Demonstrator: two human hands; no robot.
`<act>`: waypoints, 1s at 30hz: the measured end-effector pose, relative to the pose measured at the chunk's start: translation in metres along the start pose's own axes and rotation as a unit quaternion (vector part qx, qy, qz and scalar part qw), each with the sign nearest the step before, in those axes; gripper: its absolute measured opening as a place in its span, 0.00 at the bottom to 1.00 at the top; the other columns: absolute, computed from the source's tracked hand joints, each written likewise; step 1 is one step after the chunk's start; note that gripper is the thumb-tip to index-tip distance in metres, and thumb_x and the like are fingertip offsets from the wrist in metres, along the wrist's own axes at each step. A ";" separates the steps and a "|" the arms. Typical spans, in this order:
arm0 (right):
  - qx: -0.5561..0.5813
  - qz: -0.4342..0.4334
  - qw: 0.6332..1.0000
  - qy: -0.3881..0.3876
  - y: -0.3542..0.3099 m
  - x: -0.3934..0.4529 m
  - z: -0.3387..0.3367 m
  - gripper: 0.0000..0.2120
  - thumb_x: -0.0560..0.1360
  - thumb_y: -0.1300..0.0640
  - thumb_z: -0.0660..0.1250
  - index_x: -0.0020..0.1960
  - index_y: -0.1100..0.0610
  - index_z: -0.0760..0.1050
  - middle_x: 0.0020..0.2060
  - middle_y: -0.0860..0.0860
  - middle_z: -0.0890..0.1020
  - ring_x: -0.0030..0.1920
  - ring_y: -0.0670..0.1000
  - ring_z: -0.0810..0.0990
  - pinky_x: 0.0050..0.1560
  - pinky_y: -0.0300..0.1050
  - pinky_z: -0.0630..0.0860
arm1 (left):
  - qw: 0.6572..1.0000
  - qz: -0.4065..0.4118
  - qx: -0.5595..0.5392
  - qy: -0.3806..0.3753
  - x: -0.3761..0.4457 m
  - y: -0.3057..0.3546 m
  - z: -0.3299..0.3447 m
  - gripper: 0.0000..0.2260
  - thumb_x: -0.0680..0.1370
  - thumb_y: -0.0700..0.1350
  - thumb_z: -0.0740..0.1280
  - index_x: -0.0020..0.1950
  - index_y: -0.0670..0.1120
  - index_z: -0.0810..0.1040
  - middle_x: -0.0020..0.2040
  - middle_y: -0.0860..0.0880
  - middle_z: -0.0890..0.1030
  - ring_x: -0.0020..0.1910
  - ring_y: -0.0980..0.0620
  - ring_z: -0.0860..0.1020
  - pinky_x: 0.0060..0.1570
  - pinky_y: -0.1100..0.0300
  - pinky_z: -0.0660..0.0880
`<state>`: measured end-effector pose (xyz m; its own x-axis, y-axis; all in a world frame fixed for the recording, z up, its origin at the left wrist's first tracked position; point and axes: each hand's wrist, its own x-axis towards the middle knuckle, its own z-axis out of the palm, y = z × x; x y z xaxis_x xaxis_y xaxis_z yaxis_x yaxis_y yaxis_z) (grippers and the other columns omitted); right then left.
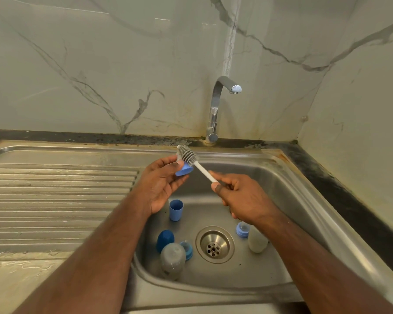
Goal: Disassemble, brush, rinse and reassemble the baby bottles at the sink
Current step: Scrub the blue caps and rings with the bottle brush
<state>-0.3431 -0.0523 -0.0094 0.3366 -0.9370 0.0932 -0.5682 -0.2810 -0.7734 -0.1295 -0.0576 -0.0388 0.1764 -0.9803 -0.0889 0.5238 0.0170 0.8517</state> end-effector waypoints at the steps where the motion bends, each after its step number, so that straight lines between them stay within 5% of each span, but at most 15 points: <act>1: -0.009 -0.003 1.000 -0.002 0.000 0.000 0.002 0.18 0.82 0.50 0.64 0.71 0.41 0.73 0.30 0.36 0.72 0.29 0.38 0.71 0.36 0.35 0.70 | 1.000 0.000 0.000 0.000 -0.001 0.001 -0.001 0.11 0.76 0.36 0.71 0.57 0.42 0.80 0.51 0.43 0.86 0.54 0.45 0.85 0.60 0.49 0.79; 6: -0.029 -0.002 1.000 -0.005 0.001 0.001 0.008 0.19 0.82 0.50 0.63 0.72 0.41 0.71 0.32 0.35 0.70 0.33 0.39 0.71 0.41 0.38 0.70 | 0.999 -0.018 -0.009 -0.028 -0.005 0.000 0.004 0.09 0.78 0.33 0.68 0.53 0.44 0.82 0.49 0.45 0.85 0.52 0.47 0.83 0.61 0.48 0.79; 10: -0.071 0.013 0.997 0.030 0.003 0.006 0.001 0.19 0.83 0.49 0.62 0.74 0.42 0.70 0.43 0.37 0.78 0.35 0.42 0.75 0.45 0.42 0.78 | 1.000 -0.008 0.008 -0.002 -0.003 -0.001 0.004 0.19 0.76 0.29 0.69 0.65 0.43 0.80 0.59 0.42 0.81 0.58 0.43 0.83 0.58 0.49 0.82; 14: -0.047 0.003 0.999 0.015 0.002 0.003 0.003 0.19 0.82 0.49 0.63 0.72 0.41 0.71 0.34 0.35 0.72 0.34 0.40 0.72 0.42 0.39 0.74 | 1.000 0.010 0.022 0.020 0.000 -0.001 0.003 0.16 0.77 0.30 0.70 0.63 0.40 0.78 0.55 0.42 0.84 0.53 0.47 0.84 0.56 0.54 0.82; 17: -0.103 -0.005 0.995 0.014 -0.001 0.004 0.007 0.19 0.82 0.48 0.62 0.73 0.40 0.70 0.49 0.38 0.82 0.35 0.42 0.74 0.42 0.38 0.72 | 0.999 0.020 0.038 0.017 0.000 0.000 0.005 0.15 0.76 0.30 0.71 0.61 0.41 0.80 0.48 0.46 0.86 0.48 0.51 0.86 0.56 0.56 0.82; 21: -0.140 -0.003 0.990 0.032 -0.003 0.004 0.006 0.20 0.83 0.48 0.61 0.74 0.41 0.69 0.62 0.44 0.81 0.47 0.45 0.80 0.54 0.43 0.77 | 0.998 0.031 0.052 0.021 0.002 -0.003 0.005 0.16 0.74 0.29 0.71 0.60 0.43 0.81 0.49 0.47 0.87 0.48 0.52 0.86 0.53 0.58 0.83; 30: -0.142 0.012 0.989 0.042 0.000 0.004 -0.004 0.20 0.83 0.47 0.60 0.75 0.41 0.68 0.55 0.46 0.82 0.42 0.45 0.79 0.48 0.42 0.78 | 0.997 0.037 0.065 0.029 0.004 -0.004 0.001 0.16 0.75 0.30 0.72 0.60 0.43 0.81 0.50 0.46 0.87 0.48 0.52 0.86 0.50 0.60 0.83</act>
<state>-0.3448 -0.0568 -0.0067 0.2637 -0.9546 0.1386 -0.7670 -0.2946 -0.5700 -0.1314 -0.0618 -0.0421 0.2609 -0.9641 -0.0496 0.3964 0.0601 0.9161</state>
